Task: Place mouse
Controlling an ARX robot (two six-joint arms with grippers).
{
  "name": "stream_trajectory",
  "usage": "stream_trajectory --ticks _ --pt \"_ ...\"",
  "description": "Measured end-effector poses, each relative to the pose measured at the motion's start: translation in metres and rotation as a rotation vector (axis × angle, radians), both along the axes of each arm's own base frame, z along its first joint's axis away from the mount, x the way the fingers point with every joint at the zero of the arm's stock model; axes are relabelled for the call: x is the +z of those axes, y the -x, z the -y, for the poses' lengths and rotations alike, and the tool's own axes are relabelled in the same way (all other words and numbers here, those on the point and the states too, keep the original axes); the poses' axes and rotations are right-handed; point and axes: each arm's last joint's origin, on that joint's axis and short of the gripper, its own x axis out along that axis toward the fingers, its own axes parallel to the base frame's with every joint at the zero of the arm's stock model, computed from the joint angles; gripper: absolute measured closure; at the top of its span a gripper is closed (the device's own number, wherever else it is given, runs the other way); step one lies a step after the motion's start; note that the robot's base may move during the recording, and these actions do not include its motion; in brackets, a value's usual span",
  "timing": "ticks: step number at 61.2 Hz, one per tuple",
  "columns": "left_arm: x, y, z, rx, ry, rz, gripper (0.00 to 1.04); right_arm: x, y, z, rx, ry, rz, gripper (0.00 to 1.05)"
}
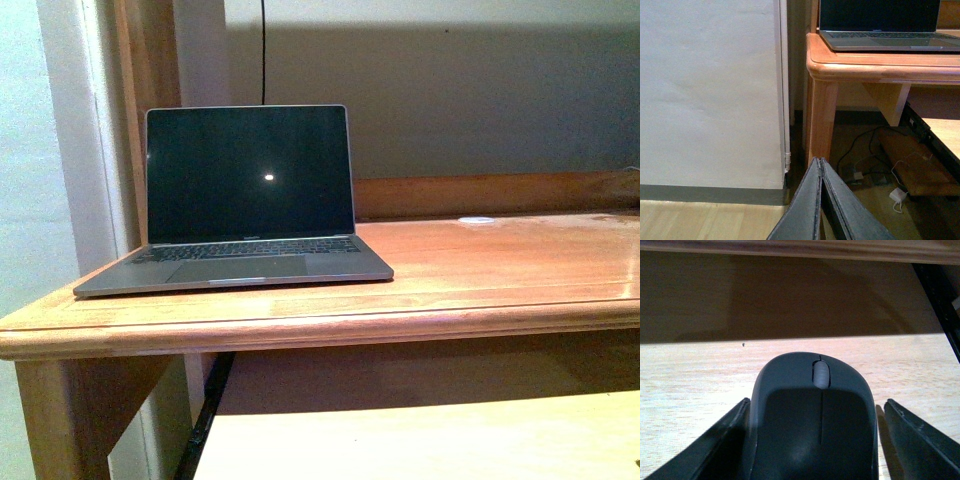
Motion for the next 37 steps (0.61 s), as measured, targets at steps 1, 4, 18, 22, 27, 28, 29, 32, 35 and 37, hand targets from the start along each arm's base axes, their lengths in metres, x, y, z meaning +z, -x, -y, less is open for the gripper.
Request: stream_trajectory --ticks 1,4,18,22,27,28,29,32,35,37 --pt "0.0 0.0 0.0 0.0 0.0 0.0 1.02 0.0 0.0 0.0 -0.001 -0.003 -0.001 0.31" --pt "0.0 0.0 0.0 0.0 0.0 0.0 1.02 0.004 0.002 0.0 0.001 -0.013 -0.007 0.39" --pt "0.0 0.0 0.0 0.0 0.0 -0.001 1.02 0.067 0.008 -0.018 0.066 -0.058 0.067 0.47" --pt "0.0 0.0 0.0 0.0 0.0 -0.001 1.02 0.103 0.002 -0.031 0.096 -0.065 0.148 0.47" --pt "0.0 0.0 0.0 0.0 0.0 -0.001 1.02 0.131 -0.009 -0.047 0.113 -0.058 0.212 0.47" --pt "0.0 0.0 0.0 0.0 0.0 -0.001 1.02 0.137 -0.013 -0.052 0.117 -0.057 0.223 0.47" --pt "0.0 0.0 0.0 0.0 0.0 -0.001 1.02 0.142 -0.017 -0.056 0.119 -0.055 0.229 0.47" --pt "0.0 0.0 0.0 0.0 0.0 -0.001 1.02 0.15 -0.031 -0.067 0.112 -0.044 0.238 0.47" --pt "0.0 0.0 0.0 0.0 0.0 -0.001 1.02 0.152 -0.047 -0.077 0.097 -0.037 0.233 0.47" --pt "0.0 0.0 0.0 0.0 0.0 -0.001 1.02 0.15 -0.061 -0.085 0.085 -0.033 0.224 0.47"
